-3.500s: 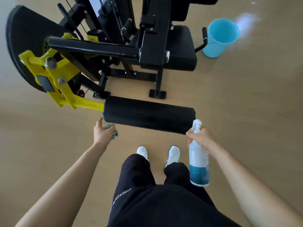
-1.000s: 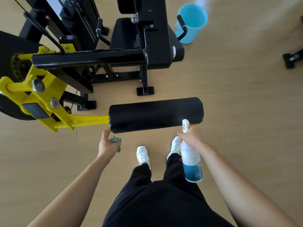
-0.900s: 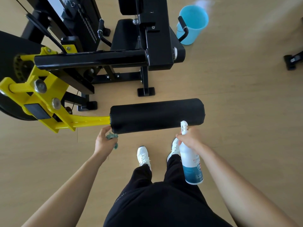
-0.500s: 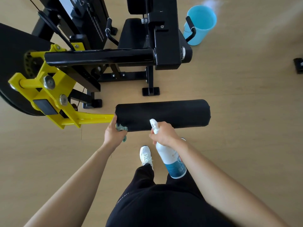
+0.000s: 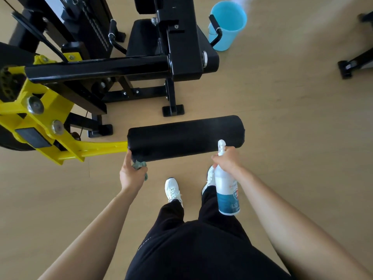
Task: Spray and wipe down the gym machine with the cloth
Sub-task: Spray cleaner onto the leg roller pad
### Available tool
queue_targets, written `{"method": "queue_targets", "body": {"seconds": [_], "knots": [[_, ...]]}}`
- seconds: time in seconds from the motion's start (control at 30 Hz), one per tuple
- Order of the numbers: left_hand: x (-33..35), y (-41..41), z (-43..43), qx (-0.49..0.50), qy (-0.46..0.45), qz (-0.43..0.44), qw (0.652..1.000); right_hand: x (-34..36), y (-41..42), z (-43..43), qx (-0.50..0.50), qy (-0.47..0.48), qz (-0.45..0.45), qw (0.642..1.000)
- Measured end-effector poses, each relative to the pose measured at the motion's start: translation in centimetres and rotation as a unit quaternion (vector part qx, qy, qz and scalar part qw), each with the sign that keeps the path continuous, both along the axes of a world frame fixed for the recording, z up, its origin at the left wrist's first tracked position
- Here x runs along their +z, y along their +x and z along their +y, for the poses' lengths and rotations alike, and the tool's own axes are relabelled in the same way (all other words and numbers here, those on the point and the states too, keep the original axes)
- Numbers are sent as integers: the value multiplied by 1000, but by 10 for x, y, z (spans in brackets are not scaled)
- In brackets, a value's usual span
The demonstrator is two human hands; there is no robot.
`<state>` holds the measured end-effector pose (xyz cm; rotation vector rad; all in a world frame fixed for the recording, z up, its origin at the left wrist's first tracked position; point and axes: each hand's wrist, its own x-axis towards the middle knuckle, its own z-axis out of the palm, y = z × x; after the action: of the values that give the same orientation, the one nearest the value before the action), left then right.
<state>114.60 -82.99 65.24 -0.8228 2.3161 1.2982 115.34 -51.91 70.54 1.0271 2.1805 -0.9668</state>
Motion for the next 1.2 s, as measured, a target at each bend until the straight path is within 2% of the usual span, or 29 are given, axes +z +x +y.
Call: {"method": "queue_targets", "body": {"seconds": [0.17,0.27,0.4,0.53,0.77,0.9,1.03,1.2], "knots": [[-10,21,-1,3,3,-41,999,-6,11,30,-140,-12,13,990],[-5,17,-13,-1,-11,-42,999,-5,12,31,-168,-26,23,985],[4,-23,-21,31,-25,-19,999,-1,3,12,-73,-28,10,997],[14,-58,-6,-32,-4,-12,999,7,-12,-26,40,-48,-6,998],[21,-38,5,-29,-32,-9,999,17,-32,-91,168,-105,-15,980],[22,-21,5,0,-29,-13,1000,23,-41,-120,234,-95,-20,967],[16,-3,6,19,-21,-46,999,22,-41,-122,232,-85,-26,969],[7,9,4,28,26,-79,996,19,-32,-79,121,-85,-7,989]]}}
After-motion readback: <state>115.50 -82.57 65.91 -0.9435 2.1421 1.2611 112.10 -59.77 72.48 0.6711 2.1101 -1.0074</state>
